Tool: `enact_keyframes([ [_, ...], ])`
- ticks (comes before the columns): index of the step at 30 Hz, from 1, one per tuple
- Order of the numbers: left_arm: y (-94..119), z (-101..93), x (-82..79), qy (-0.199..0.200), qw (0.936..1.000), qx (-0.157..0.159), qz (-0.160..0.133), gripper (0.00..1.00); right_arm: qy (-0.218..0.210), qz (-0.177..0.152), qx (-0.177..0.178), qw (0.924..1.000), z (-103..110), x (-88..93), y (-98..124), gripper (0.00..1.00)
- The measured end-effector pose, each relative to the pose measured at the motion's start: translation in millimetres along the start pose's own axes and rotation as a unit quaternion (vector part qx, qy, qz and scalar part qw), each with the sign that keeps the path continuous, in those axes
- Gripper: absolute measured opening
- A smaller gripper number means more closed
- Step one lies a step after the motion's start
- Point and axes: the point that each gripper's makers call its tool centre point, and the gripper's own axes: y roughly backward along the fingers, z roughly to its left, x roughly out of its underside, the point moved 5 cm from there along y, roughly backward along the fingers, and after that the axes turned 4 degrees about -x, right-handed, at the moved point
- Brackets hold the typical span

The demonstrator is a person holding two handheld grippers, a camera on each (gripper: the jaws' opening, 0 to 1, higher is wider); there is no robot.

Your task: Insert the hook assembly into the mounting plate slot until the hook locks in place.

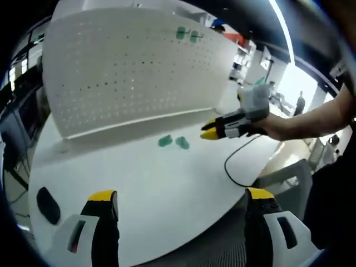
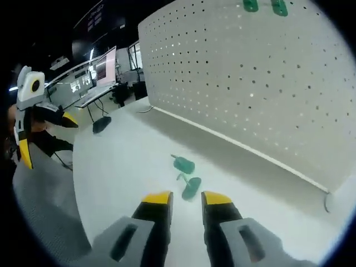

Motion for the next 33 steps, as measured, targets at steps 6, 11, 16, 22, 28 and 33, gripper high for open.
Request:
enact_keyframes([
  [6,2,2.3,0.0,0.005,1.0,-0.002,0.001,0.96,0.001,0.017,-0.013,0.9998,-5,-0.5,-18,0.14],
  [11,2,6.1,-1.0,0.009,0.9999,-0.006,0.001,0.95,0.018,0.035,-0.027,0.9989,-7,-1.7,-32,0.14],
  [16,1,8.4,-0.7,0.016,0.9998,-0.008,0.003,0.94,0.03,0.049,-0.039,0.9976,-7,-4.6,-44,0.14],
  [22,-1,9.8,-0.1,0.019,0.9998,-0.007,0.007,0.93,0.052,0.067,-0.069,0.994,2,-8.5,-58,0.14],
  [28,-1,10.2,-1.2,0.019,0.9998,-0.007,0.007,0.93,0.066,0.077,-0.1,0.9898,9,-12.8,-69,0.11],
  [33,0,11.1,-1.2,0.02,0.9997,-0.009,0.007,0.92,0.07,0.087,-0.115,0.9871,11,-12.7,-77,0.08],
])
